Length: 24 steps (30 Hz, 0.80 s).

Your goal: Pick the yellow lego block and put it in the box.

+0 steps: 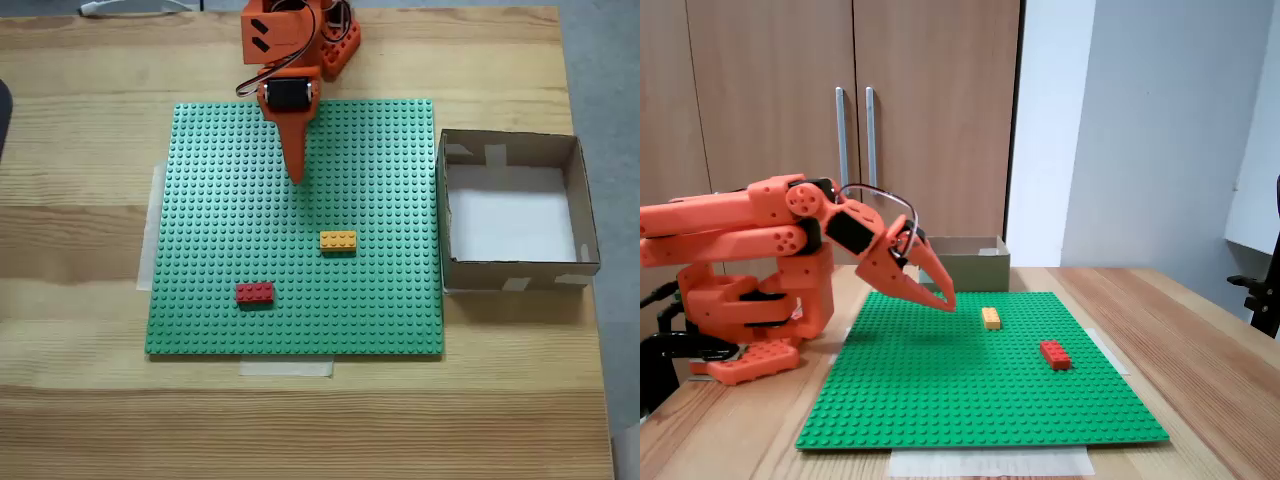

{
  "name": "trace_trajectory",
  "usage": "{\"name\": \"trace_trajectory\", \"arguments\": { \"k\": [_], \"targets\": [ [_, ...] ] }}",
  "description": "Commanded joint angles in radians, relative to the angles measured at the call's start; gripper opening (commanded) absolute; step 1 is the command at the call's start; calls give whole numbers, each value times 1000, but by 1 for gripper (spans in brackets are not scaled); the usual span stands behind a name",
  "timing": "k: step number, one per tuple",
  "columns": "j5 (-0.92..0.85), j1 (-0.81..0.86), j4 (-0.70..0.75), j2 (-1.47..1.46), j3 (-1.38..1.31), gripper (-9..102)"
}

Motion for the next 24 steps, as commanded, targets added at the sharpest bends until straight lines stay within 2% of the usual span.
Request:
{"name": "trace_trajectory", "arguments": {
  "k": [1,13,19,24],
  "targets": [
    [-9,-5,2,8,6,-1],
    [9,18,20,-51,-58,-1],
    [-9,12,81,-206,-244,-1],
    [-41,-18,204,-405,-471,-1]
  ]
}}
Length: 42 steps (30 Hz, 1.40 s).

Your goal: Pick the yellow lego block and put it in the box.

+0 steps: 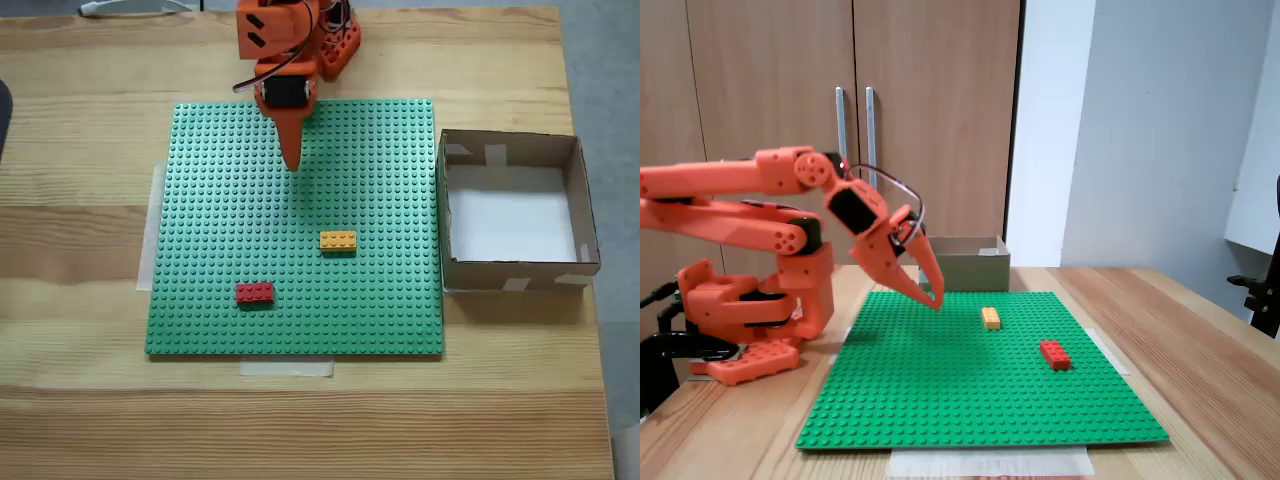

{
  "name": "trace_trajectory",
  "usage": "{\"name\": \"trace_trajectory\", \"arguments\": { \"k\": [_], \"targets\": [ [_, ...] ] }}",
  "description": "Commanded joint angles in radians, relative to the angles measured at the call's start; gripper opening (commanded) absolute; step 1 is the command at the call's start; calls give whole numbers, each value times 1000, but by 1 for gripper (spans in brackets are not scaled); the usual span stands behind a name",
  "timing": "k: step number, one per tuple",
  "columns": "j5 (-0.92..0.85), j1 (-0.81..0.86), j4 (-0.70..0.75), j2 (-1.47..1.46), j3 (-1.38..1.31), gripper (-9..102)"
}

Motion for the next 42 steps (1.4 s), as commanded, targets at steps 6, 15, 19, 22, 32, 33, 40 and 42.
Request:
{"name": "trace_trajectory", "arguments": {
  "k": [6,15,19,22,32,33,40,42],
  "targets": [
    [-9,-67,225,-430,-492,1],
    [51,-104,449,-845,-948,11],
    [98,-130,534,-976,-1089,23],
    [124,-150,568,-1040,-1155,31],
    [215,-189,606,-1172,-1229,42],
    [218,-189,606,-1175,-1224,42],
    [146,-172,451,-1175,-1048,38],
    [104,-166,391,-1175,-1003,37]
  ]
}}
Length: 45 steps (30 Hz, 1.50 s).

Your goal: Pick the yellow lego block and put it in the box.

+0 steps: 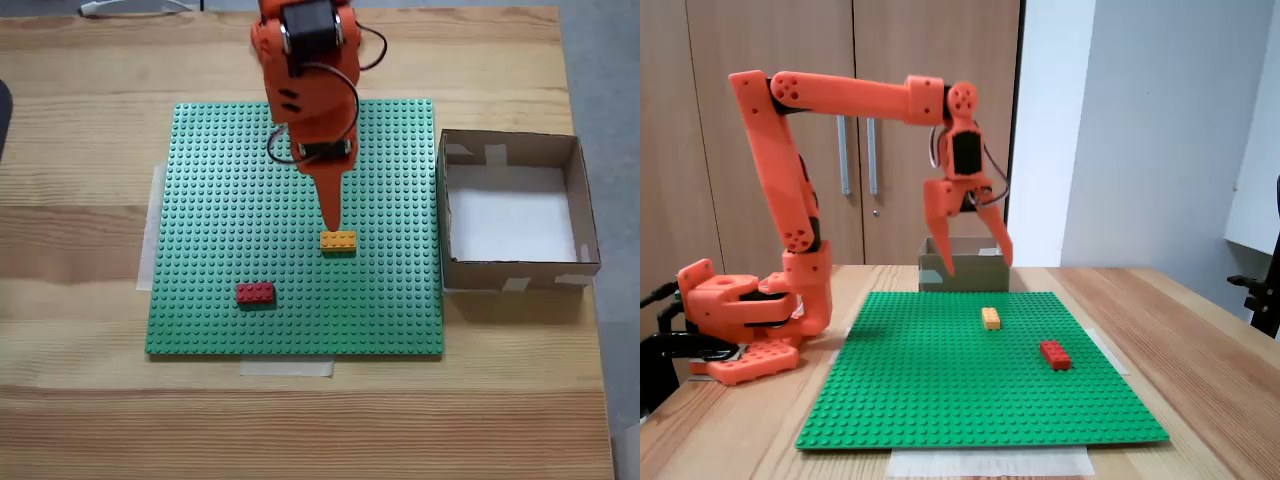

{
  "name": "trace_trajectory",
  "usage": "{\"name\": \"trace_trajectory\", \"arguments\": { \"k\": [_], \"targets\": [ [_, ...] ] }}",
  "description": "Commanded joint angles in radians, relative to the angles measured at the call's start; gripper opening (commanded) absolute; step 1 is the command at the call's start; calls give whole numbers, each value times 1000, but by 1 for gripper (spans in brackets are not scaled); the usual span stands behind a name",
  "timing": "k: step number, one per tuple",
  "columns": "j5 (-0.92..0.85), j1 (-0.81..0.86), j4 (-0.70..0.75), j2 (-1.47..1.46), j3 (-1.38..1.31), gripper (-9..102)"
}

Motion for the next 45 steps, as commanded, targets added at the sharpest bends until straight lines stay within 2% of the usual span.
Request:
{"name": "trace_trajectory", "arguments": {
  "k": [1,6,13,34,45],
  "targets": [
    [-49,17,-78,0,40,36],
    [-72,18,-186,0,121,34],
    [-103,17,-262,-17,135,31],
    [-40,-5,-268,-293,-74,28],
    [2,3,-333,-359,-89,26]
  ]
}}
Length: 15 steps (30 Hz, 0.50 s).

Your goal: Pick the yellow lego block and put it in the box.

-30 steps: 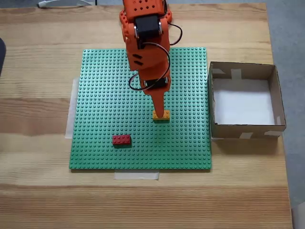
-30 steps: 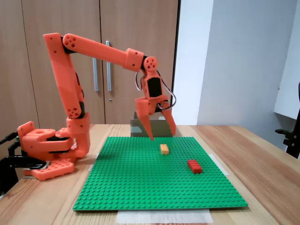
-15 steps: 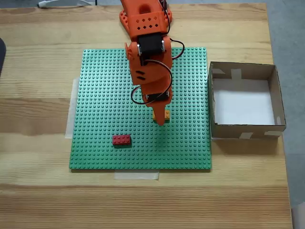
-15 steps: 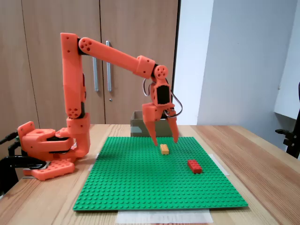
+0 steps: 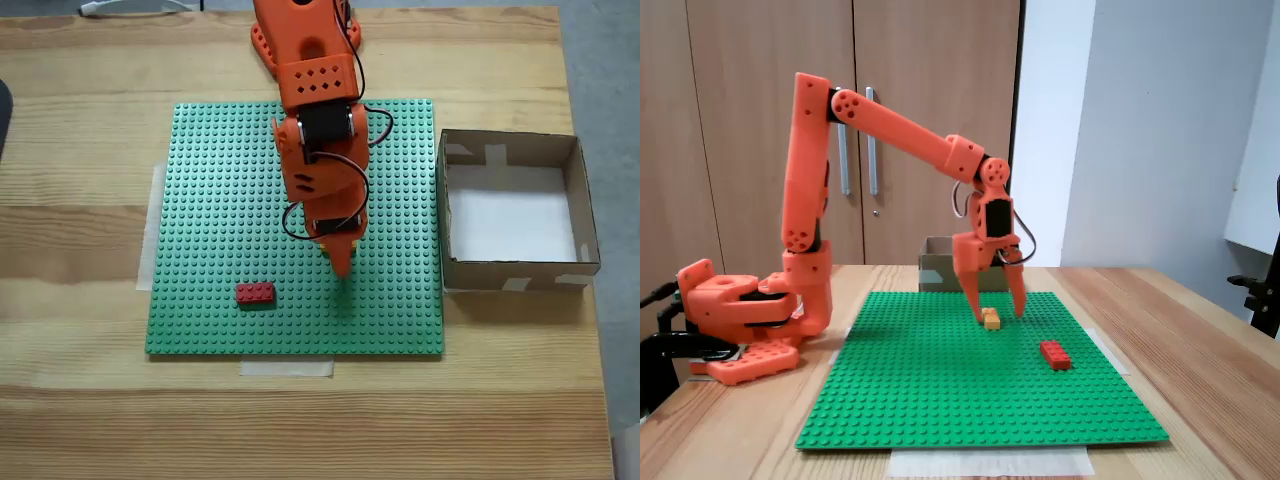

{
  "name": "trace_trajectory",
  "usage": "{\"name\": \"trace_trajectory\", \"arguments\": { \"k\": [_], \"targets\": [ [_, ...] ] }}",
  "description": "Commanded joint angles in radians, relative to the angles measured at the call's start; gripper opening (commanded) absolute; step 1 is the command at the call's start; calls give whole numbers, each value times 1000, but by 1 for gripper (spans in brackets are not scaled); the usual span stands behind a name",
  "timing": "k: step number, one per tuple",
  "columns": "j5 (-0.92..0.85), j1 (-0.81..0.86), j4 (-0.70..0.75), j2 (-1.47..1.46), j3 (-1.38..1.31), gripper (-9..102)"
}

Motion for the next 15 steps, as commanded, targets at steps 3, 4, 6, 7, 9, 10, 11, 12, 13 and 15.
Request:
{"name": "trace_trajectory", "arguments": {
  "k": [3,4,6,7,9,10,11,12,13,15],
  "targets": [
    [23,2,-25,3,-37,24],
    [25,2,-29,3,-37,23],
    [25,3,-31,3,-37,21],
    [25,3,-32,3,-37,20],
    [25,6,-35,3,-37,19],
    [25,6,-35,3,-37,18],
    [25,6,-35,3,-37,17],
    [25,8,-35,3,-37,16],
    [25,8,-34,3,-37,15],
    [25,11,-34,3,-37,13]
  ]
}}
